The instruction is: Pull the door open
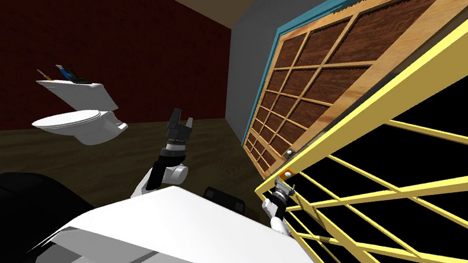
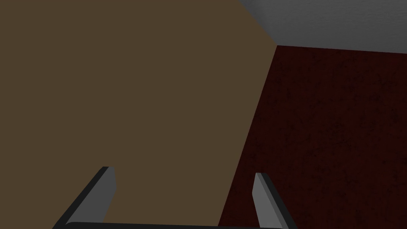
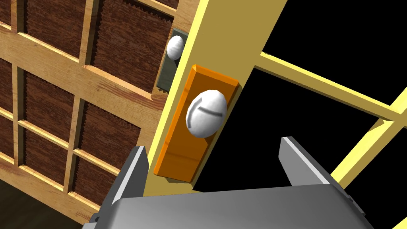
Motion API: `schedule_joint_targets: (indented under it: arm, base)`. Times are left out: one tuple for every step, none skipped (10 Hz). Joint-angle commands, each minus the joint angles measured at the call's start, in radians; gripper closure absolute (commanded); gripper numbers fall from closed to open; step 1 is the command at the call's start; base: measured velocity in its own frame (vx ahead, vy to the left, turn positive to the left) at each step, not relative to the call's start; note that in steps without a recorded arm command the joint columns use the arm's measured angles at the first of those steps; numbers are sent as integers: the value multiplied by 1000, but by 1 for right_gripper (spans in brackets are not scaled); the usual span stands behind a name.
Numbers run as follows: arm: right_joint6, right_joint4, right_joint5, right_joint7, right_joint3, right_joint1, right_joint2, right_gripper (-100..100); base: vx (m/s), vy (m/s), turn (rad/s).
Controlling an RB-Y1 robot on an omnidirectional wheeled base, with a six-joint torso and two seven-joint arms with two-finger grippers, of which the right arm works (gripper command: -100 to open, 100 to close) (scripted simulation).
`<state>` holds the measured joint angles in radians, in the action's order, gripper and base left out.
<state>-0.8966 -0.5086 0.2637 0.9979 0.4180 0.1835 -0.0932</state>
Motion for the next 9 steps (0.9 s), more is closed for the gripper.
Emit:
schedule_joint_targets:
  arm:
    - [-5, 12, 18, 50, -2, 10, 4, -100]
    - [-5, 12, 18, 66, -2, 10, 4, -100]
    - [-6, 15, 30, 102, -3, 15, 7, -100]
    - [-7, 18, 41, 129, -5, 19, 10, -100]
    - [-7, 18, 41, 139, -5, 19, 10, -100]
    - [-8, 21, 52, 173, -6, 23, 13, -100]
    - [-9, 23, 61, 202, -7, 27, 16, -100]
    - [-10, 26, 70, 230, -8, 30, 18, -100]
    - [-11, 28, 78, 252, -9, 33, 21, -100]
  base:
    - [-63, -7, 70]
    - [-46, -9, 30]
    - [-48, -6, 55]
    - [-71, -5, 81]
    - [-54, -7, 17]
    - [-44, -8, 40]
    - [-60, -15, 70]
    - [-70, -12, 57]
    - [-78, -4, 45]
